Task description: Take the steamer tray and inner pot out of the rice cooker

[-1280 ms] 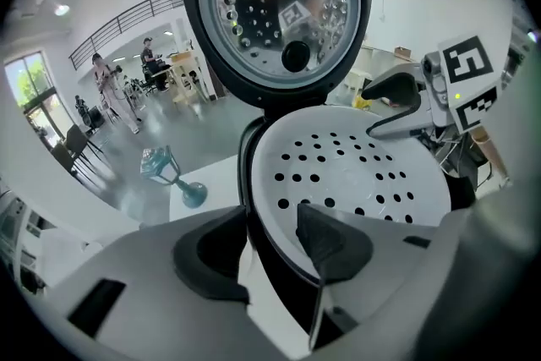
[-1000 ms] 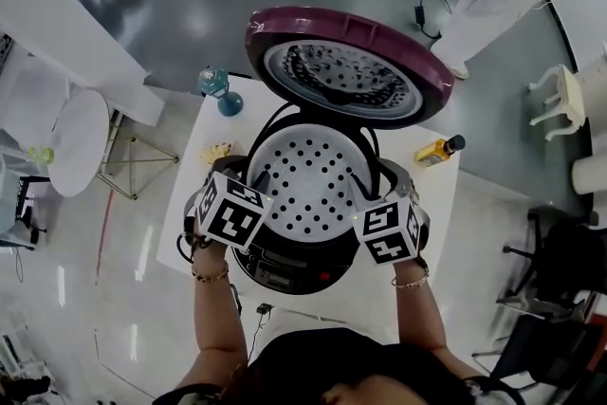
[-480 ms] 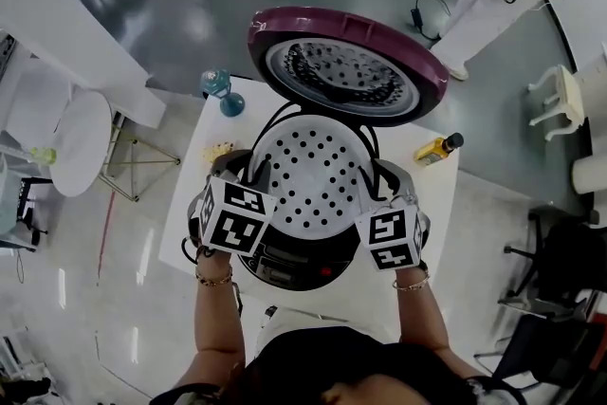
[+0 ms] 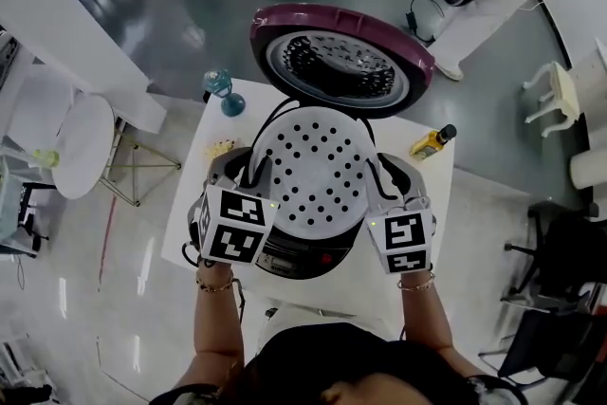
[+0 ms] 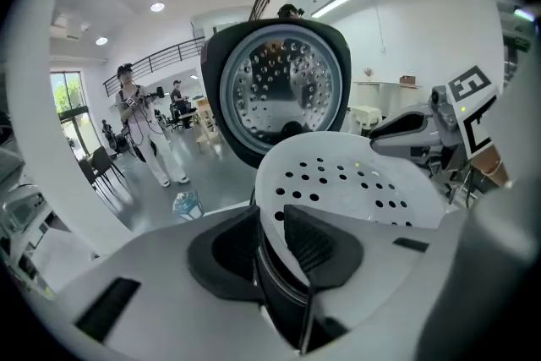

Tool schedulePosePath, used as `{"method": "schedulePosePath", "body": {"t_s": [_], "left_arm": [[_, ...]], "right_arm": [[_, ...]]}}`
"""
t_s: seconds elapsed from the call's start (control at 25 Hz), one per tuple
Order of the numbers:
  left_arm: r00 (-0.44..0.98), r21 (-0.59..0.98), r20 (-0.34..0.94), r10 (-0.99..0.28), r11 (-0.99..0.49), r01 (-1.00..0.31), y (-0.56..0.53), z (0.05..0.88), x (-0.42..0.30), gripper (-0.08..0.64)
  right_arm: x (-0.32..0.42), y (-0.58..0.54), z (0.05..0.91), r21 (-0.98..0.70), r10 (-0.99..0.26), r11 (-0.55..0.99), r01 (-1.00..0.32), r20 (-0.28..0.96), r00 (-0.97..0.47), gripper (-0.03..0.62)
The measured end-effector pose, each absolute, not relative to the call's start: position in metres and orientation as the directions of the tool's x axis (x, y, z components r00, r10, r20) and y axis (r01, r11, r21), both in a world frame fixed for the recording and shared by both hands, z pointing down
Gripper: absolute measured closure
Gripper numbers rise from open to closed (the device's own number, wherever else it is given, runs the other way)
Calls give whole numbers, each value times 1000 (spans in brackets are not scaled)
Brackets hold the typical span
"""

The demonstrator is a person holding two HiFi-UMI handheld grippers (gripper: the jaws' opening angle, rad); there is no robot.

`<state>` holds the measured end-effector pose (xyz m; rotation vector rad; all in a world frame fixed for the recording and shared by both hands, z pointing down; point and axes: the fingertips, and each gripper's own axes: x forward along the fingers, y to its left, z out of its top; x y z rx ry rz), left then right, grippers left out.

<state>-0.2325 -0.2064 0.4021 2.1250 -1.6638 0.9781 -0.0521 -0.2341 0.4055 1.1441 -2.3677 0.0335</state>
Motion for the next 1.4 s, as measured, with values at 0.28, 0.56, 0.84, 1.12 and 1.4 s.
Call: {"method": "schedulePosePath", "body": {"t_s": [0.28,0.56,0.84,1.12,1.4], "left_arm": [[207,-157,542,-815,-340,-927,-182,364,-195,482],[345,-101,484,-804,-442,-891,-159,350,-142,492],[447,-112,438,-780,-541,-834,-129,342,-88,492],[533,-59,431,-728,-613,-788,-105,345,-27,494],[521,-37,490,-699,-614,-789,-100,384,37,499]], "right_arm": [[-8,-207,375,157,-826,523,-838,337,-452,531],[46,-162,356,151,-898,398,-905,268,-350,538],[101,-118,362,44,-935,256,-966,266,-236,549],[161,-89,374,-42,-940,185,-982,284,-189,552],[229,-77,408,-72,-920,162,-984,351,-177,552]]}}
